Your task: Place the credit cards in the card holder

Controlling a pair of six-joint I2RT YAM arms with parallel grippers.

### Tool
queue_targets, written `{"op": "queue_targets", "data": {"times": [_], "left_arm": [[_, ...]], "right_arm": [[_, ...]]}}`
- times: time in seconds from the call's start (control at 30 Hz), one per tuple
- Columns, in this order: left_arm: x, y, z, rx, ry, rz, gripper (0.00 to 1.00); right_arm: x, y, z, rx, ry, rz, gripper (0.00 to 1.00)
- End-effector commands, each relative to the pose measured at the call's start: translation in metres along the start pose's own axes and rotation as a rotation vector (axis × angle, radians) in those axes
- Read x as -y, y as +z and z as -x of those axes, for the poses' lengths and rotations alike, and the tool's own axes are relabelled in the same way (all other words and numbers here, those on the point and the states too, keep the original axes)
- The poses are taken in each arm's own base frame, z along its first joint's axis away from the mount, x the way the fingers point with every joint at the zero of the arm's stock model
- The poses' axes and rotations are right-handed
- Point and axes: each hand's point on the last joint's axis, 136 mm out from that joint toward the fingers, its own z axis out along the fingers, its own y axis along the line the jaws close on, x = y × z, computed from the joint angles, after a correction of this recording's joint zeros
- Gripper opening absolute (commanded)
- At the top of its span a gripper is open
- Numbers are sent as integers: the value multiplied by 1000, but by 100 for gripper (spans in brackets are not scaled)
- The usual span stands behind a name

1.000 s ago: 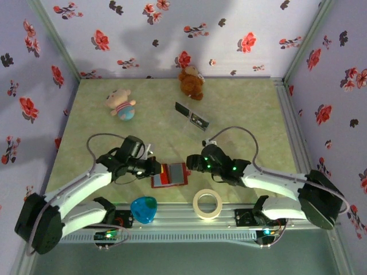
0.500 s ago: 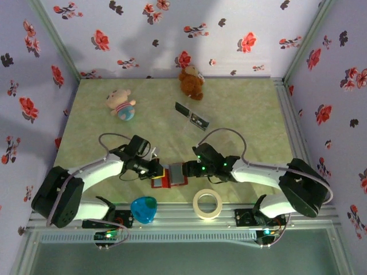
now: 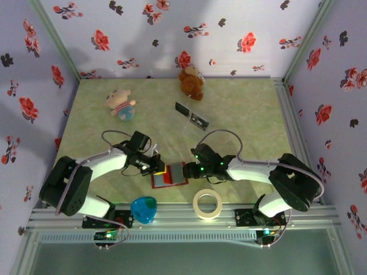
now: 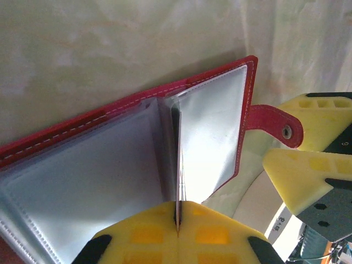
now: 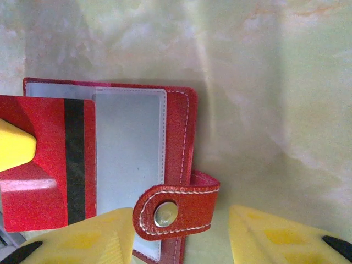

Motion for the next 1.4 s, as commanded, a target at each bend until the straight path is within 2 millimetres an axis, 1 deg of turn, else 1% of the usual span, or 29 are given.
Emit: {"op": "queue_targets", "data": {"times": [0.0, 0.17, 0.3, 0.43, 0.57, 0.73, 0.83, 1.0, 1.2, 1.37], "left_arm": [[4, -2, 5, 4, 11, -26, 0], [0, 1, 4, 21, -39, -48, 0], [-9, 5, -4, 8, -65, -38, 0], [-16, 8, -8, -2, -78, -30, 0], [-15, 12, -6, -4, -85, -50, 0], [-9, 12, -3, -8, -59, -69, 0], [-11, 12, -4, -25, -49, -59, 0], [-8, 8, 0, -5, -22, -72, 0], [-6, 10, 4, 3, -9, -94, 0], [-9, 11, 7, 16, -44, -95, 0]], "right_arm": [[-5, 1, 8, 20, -5, 30, 47], [-2, 5, 6, 14, 11, 36, 47], [-3, 10, 4, 5, 26, 55, 46], [-2, 15, 2, -8, 33, 58, 44], [-5, 21, 1, -21, 38, 75, 40], [-6, 25, 1, -31, 44, 82, 30], [-4, 28, 0, -38, 41, 74, 25], [-4, 31, -1, -46, 38, 74, 24], [-5, 32, 1, -43, 44, 75, 24], [-5, 32, 2, -37, 50, 74, 22]]}}
